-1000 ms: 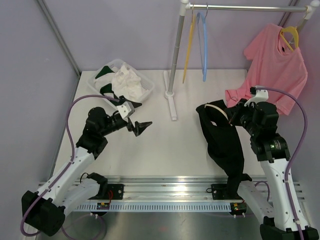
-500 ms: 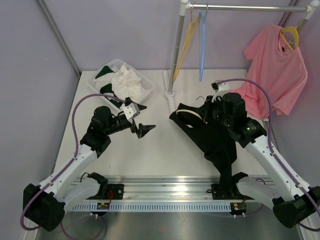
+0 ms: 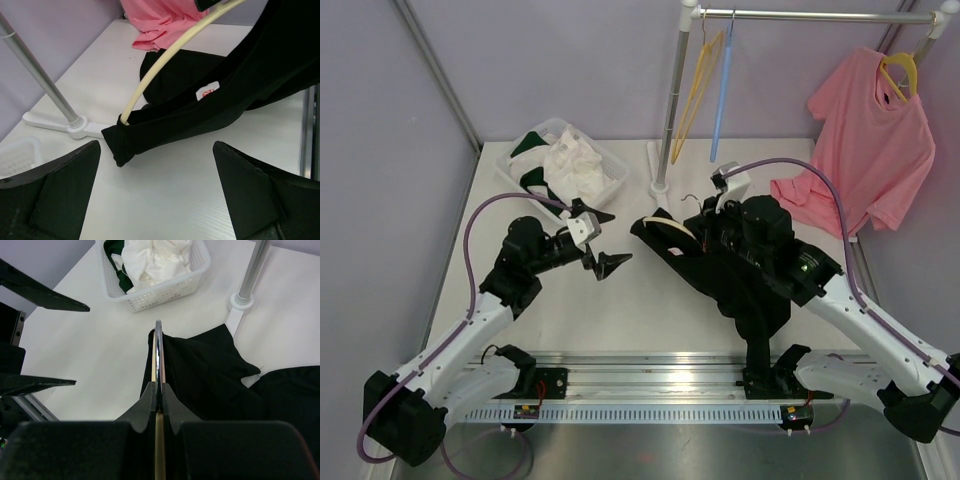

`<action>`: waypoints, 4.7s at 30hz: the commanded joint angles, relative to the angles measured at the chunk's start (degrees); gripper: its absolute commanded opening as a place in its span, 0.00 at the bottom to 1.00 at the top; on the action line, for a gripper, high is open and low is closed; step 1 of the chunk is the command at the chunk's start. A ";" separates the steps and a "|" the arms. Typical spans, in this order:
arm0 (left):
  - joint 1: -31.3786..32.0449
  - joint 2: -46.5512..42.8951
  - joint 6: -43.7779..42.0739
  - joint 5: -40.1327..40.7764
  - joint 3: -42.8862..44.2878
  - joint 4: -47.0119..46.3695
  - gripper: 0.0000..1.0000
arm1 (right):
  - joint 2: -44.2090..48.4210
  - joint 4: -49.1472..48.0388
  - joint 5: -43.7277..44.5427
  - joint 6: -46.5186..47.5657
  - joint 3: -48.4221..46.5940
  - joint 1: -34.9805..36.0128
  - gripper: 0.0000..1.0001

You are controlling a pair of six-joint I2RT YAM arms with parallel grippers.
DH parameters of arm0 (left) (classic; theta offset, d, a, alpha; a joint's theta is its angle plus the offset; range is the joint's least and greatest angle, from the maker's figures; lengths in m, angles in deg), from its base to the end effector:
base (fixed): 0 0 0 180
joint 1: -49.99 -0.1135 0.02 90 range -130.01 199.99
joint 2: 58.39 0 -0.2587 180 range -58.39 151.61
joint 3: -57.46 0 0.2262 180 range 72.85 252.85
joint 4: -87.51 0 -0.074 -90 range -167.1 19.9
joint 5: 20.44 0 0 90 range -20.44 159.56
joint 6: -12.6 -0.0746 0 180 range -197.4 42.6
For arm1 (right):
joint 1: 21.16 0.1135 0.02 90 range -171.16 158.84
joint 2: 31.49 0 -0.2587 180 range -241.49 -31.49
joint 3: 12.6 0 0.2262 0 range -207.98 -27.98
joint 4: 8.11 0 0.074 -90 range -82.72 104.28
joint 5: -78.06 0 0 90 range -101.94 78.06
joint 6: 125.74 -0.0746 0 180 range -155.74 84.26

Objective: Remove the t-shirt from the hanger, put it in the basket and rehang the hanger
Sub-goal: Remove the tshirt from the hanger

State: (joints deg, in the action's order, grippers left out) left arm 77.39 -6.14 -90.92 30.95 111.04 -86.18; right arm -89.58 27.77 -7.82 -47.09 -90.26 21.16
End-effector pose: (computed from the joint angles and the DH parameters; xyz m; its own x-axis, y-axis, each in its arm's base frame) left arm 0.1735 -0.1424 0.3118 0.1382 0.1341 -0.9813 0.9043 0.3870 0.1802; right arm 0.1802 0.1568 0.3672 -0.3257 -0.0311 -0.9450 -0.5675 0.8058 0.1691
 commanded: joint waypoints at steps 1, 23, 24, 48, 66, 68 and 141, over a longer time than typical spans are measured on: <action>0.29 -1.53 1.12 7.38 0.21 -4.10 0.99 | 2.44 -7.57 2.03 1.77 -2.06 2.67 0.00; 2.75 -20.52 -4.67 -8.43 -11.04 -11.22 0.99 | -2.55 -24.53 -0.35 2.48 -0.03 6.10 0.00; 3.01 -20.17 -4.67 -7.45 -10.60 -10.87 0.99 | -3.17 -24.62 0.09 2.56 -0.38 6.54 0.00; 8.90 -10.41 -7.31 4.33 -7.87 -9.38 0.92 | -15.56 -32.62 14.95 6.52 -6.62 18.05 0.00; 9.16 -9.10 -7.49 2.14 -6.20 -6.83 0.31 | -21.45 -33.06 18.47 8.72 -10.76 20.34 0.00; 9.16 -8.83 -7.14 2.40 -5.94 -6.56 0.16 | -21.37 -33.41 18.47 8.98 -10.58 20.34 0.00; -18.43 12.43 21.34 4.34 10.49 -3.40 0.46 | -6.52 -33.41 13.90 19.35 1.72 20.43 0.00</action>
State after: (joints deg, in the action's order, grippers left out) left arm 59.00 5.29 -68.51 35.28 118.19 -89.20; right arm -98.98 -0.95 6.43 -27.57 -87.97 41.10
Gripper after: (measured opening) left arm 0.447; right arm 0.076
